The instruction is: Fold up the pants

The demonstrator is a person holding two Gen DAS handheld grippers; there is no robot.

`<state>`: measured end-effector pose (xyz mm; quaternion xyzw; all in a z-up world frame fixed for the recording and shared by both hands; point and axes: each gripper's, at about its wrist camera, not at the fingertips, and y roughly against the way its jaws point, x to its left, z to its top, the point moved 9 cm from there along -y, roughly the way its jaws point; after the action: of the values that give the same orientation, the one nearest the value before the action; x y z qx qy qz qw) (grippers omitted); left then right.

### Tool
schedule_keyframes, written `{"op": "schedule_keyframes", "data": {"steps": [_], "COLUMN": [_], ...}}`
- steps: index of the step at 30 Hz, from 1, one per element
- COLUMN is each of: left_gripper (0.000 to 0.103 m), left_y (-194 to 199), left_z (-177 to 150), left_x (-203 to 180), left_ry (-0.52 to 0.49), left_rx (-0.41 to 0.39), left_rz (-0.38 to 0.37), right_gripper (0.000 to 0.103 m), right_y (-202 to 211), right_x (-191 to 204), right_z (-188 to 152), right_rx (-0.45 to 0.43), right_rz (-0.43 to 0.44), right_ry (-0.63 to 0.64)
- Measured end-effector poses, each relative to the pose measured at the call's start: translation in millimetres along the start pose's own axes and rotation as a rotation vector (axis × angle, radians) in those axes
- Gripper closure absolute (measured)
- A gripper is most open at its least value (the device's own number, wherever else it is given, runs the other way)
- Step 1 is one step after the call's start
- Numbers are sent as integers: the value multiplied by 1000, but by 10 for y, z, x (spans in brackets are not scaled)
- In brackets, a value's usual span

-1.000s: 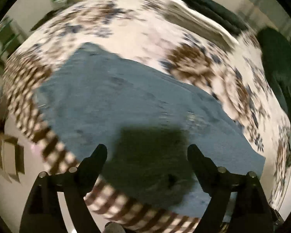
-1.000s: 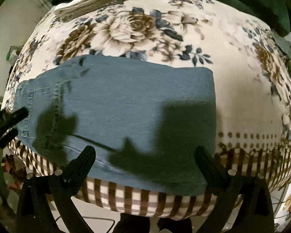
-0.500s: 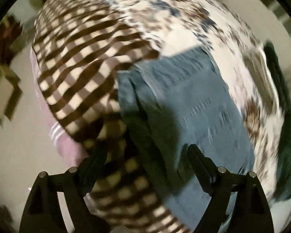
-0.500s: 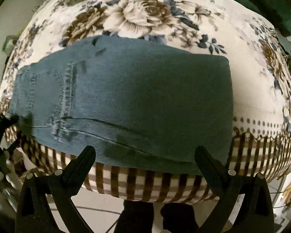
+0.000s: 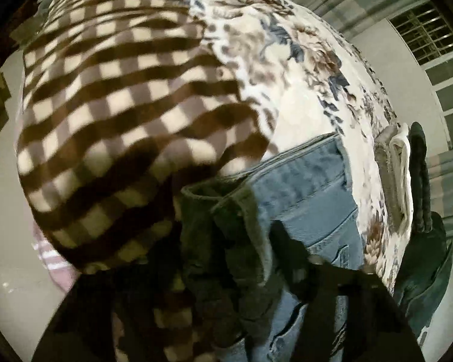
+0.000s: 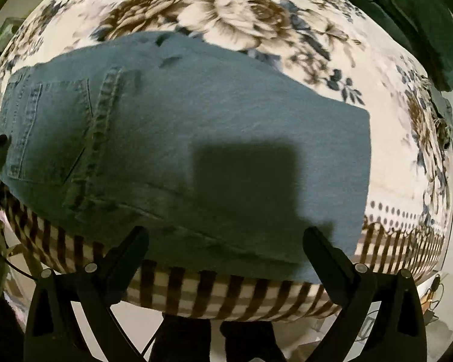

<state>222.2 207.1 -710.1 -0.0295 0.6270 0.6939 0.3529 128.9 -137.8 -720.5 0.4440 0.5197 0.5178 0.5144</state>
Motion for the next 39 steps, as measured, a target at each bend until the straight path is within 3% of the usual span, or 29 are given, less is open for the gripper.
{"op": "schedule_keyframes", "data": {"steps": [2,7,13,19,22,32,39], "left_gripper": [69,75,73,62,60,60,61], "left_y": [77,300,455,315,361,396,651], "left_z": [-5,-17,-8,-182,-230,37,-225], "left_x": [-23,-113,-242,108,133,-27,-146], "left_ry": [-14,-37,-2,196,241,153,63], "left_rx": [-24,-70,-95,-25,-41,-134,-172], "left_rz": [1,-38,-136,-260,-321,-207,-152], "right_gripper": [0,0,0,0,0,0,0], "right_y": [-17,-39,-48,-127,-197,-356,-421], "right_x": [47,119,110,8,-34,-104,-80], "right_z": [-14,-12,15,74,77,126,187], "right_rx": [9,16,19,34,50,83,95], "right_rz": [5,12,19,34,35,48,49], "right_ry": [-7,-25,-30,-51,-61,-75,-83]}}
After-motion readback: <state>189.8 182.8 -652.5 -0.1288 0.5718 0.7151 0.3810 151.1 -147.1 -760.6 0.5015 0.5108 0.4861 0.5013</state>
